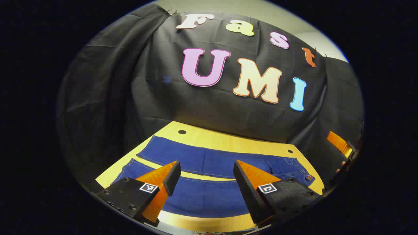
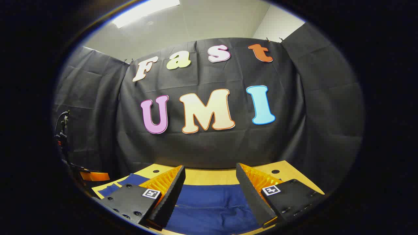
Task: Grasp the waist and the cuffs of the jeans and fold them to make the two legs overlap; first hold the waist and fold one-third of the jeans toward the cuffs, then hold the cuffs and fold the remaining one-third in the same direction to finish folding.
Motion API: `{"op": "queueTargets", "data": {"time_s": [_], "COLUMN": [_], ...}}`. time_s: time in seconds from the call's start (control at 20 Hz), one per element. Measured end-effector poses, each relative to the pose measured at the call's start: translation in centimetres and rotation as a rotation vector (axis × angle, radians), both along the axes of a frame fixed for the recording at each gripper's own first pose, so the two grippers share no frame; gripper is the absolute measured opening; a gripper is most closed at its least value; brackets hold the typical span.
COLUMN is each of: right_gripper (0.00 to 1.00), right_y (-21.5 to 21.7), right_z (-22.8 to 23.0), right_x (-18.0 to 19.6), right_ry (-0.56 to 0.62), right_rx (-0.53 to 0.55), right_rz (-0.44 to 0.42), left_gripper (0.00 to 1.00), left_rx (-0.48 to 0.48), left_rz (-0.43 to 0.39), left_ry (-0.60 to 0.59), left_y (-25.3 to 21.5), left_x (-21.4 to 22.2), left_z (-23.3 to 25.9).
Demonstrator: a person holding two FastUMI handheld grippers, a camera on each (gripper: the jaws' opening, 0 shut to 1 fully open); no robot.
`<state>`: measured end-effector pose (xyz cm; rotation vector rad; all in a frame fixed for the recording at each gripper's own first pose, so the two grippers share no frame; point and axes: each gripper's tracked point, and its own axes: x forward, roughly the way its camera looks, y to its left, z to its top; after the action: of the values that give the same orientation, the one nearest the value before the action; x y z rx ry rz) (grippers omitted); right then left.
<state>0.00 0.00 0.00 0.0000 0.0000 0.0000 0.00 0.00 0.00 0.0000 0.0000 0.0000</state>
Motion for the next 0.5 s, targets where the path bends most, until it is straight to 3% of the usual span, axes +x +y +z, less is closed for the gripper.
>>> {"op": "queueTargets", "data": {"time_s": [0.5], "right_gripper": [0.97], "right_y": [-0.2], "right_z": [-2.5], "right_x": [-2.2], "right_ry": [0.061], "right_rx": [-0.025], "right_rz": [-0.042], "left_gripper": [0.96], "left_rx": [-0.004], "left_rz": [-0.058], "left_ry": [0.065], "left_y": [1.0], "left_x": [-0.8], "left_z": [-2.6]}}
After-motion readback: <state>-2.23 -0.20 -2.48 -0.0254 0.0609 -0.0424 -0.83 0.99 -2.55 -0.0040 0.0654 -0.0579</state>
